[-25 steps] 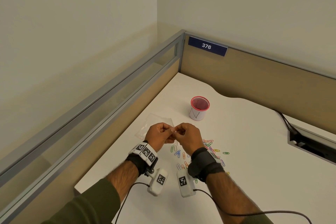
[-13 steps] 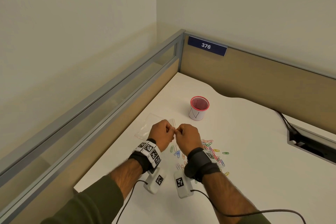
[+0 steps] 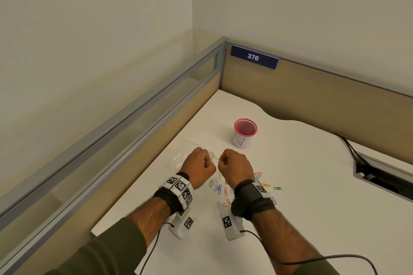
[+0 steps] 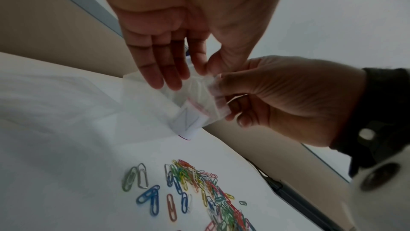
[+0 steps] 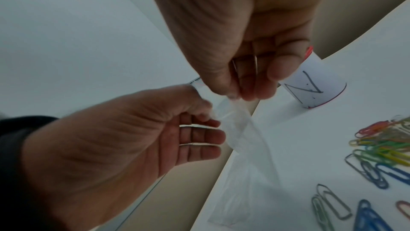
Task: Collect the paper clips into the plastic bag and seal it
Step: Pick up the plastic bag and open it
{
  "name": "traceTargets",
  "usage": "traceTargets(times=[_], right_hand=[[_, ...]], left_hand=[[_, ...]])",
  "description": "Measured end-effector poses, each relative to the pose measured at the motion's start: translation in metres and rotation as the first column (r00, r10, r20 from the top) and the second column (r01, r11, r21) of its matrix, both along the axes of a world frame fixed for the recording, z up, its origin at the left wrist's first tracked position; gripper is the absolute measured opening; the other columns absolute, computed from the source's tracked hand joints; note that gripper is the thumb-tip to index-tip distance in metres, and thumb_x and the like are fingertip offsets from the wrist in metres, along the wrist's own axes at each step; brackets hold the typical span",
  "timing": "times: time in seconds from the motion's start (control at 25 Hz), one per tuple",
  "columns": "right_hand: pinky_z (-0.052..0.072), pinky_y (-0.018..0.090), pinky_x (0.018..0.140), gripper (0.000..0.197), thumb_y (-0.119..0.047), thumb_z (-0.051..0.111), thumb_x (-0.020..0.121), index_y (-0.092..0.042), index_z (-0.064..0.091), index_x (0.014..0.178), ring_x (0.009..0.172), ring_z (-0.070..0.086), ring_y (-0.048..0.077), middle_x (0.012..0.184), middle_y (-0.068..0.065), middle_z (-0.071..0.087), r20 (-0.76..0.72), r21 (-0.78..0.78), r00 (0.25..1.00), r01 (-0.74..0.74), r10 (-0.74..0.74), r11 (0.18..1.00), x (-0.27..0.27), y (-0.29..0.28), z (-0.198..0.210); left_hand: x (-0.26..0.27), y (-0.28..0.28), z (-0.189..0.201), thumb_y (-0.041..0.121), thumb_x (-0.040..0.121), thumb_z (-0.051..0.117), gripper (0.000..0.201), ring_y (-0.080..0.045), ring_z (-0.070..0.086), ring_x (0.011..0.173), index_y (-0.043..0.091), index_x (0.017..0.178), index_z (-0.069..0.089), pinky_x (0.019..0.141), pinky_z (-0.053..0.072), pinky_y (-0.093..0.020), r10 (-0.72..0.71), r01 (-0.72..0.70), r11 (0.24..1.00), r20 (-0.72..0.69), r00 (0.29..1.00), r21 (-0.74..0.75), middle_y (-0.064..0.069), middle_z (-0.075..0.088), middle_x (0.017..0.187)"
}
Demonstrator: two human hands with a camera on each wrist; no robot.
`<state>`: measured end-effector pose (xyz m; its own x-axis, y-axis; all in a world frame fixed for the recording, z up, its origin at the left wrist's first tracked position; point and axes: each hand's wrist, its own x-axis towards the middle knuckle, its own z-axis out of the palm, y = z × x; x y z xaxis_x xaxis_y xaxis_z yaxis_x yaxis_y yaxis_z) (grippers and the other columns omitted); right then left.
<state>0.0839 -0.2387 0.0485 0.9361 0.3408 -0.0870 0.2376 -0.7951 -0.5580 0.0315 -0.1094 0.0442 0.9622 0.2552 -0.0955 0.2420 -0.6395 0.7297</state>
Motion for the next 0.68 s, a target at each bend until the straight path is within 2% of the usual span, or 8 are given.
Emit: traceTargets(times=[0.2, 0.28, 0.32, 0.36, 0.4, 0.48, 0.56, 0.68], right_hand=[[0.051, 0.036, 0.066, 0.007, -0.022, 0.051, 0.088, -0.017, 0.053, 0.085, 0.068, 0.058, 0.023, 0.076, 0.005, 0.061, 0.007, -0.006, 0.988, 0.152, -0.152, 0.988, 0.007, -0.009, 0.005], [0.051, 0.035, 0.068, 0.006, -0.021, 0.051, 0.089, -0.016, 0.053, 0.088, 0.068, 0.057, 0.023, 0.078, 0.007, 0.062, -0.028, 0.011, 0.990, 0.140, -0.140, 0.990, 0.005, -0.009, 0.004], [0.053, 0.036, 0.070, 0.004, -0.020, 0.051, 0.089, -0.017, 0.054, 0.090, 0.069, 0.060, 0.024, 0.079, 0.006, 0.063, -0.050, 0.043, 0.990, 0.131, -0.129, 0.990, 0.004, -0.008, 0.004], [0.055, 0.037, 0.071, 0.004, -0.019, 0.052, 0.088, -0.019, 0.055, 0.092, 0.070, 0.062, 0.024, 0.079, 0.006, 0.064, -0.067, 0.087, 0.991, 0.125, -0.120, 0.988, 0.003, -0.008, 0.004], [0.058, 0.038, 0.073, 0.006, -0.018, 0.053, 0.088, -0.020, 0.056, 0.093, 0.069, 0.064, 0.024, 0.079, 0.005, 0.065, -0.075, 0.130, 0.991, 0.122, -0.113, 0.984, 0.003, -0.008, 0.004], [0.059, 0.038, 0.073, 0.008, -0.016, 0.053, 0.090, -0.019, 0.058, 0.094, 0.062, 0.066, 0.020, 0.075, 0.002, 0.066, -0.097, 0.204, 0.992, 0.098, -0.080, 0.974, 0.004, -0.008, 0.006], [0.060, 0.037, 0.070, 0.005, -0.017, 0.057, 0.090, -0.018, 0.060, 0.094, 0.056, 0.065, 0.015, 0.073, 0.000, 0.065, -0.127, 0.264, 0.992, 0.052, -0.018, 0.963, 0.002, -0.007, 0.009], [0.058, 0.035, 0.072, 0.005, -0.021, 0.065, 0.086, -0.020, 0.062, 0.090, 0.066, 0.062, 0.017, 0.078, -0.002, 0.063, -0.117, 0.280, 0.993, 0.006, 0.028, 0.960, 0.000, -0.003, 0.013]], left_hand=[[-0.005, 0.012, -0.005, 0.018, 0.082, 0.060, 0.022, -0.015, 0.048, 0.068, 0.019, 0.069, 0.043, 0.065, 0.042, -0.027, 0.019, -0.019, 1.000, -0.037, 0.999, -0.013, -0.001, 0.050, 0.088], [-0.008, 0.013, -0.007, 0.025, 0.085, 0.064, 0.020, -0.016, 0.053, 0.079, 0.022, 0.076, 0.047, 0.070, 0.043, -0.024, -0.008, 0.009, 1.000, 0.019, 1.000, -0.027, 0.002, 0.051, 0.093], [-0.009, 0.013, -0.008, 0.033, 0.085, 0.069, 0.020, -0.013, 0.056, 0.089, 0.024, 0.087, 0.051, 0.076, 0.045, -0.023, -0.009, 0.013, 0.997, 0.058, 0.998, -0.070, 0.004, 0.053, 0.101], [-0.010, 0.014, -0.008, 0.042, 0.080, 0.075, 0.036, -0.010, 0.056, 0.103, 0.028, 0.105, 0.053, 0.085, 0.046, -0.023, -0.023, 0.031, 0.995, 0.082, 0.996, -0.099, 0.007, 0.053, 0.116], [-0.010, 0.014, -0.009, 0.049, 0.072, 0.082, 0.066, -0.008, 0.050, 0.118, 0.031, 0.126, 0.047, 0.096, 0.045, -0.026, -0.069, 0.077, 0.992, 0.082, 0.994, -0.096, 0.009, 0.048, 0.133], [-0.009, 0.012, -0.013, 0.056, 0.058, 0.088, 0.116, -0.010, 0.030, 0.141, 0.035, 0.151, 0.021, 0.114, 0.034, -0.035, -0.166, 0.166, 0.986, 0.019, 0.986, 0.009, 0.009, 0.027, 0.157], [-0.008, 0.007, -0.014, 0.056, 0.054, 0.090, 0.133, -0.015, 0.019, 0.149, 0.035, 0.155, 0.007, 0.120, 0.027, -0.042, -0.208, 0.207, 0.975, -0.004, 0.978, 0.081, 0.008, 0.016, 0.164], [-0.003, -0.003, -0.014, 0.044, 0.059, 0.092, 0.126, -0.019, 0.028, 0.146, 0.033, 0.155, 0.011, 0.119, 0.031, -0.047, -0.131, 0.132, 0.991, 0.057, 0.990, -0.014, 0.003, 0.029, 0.159]])
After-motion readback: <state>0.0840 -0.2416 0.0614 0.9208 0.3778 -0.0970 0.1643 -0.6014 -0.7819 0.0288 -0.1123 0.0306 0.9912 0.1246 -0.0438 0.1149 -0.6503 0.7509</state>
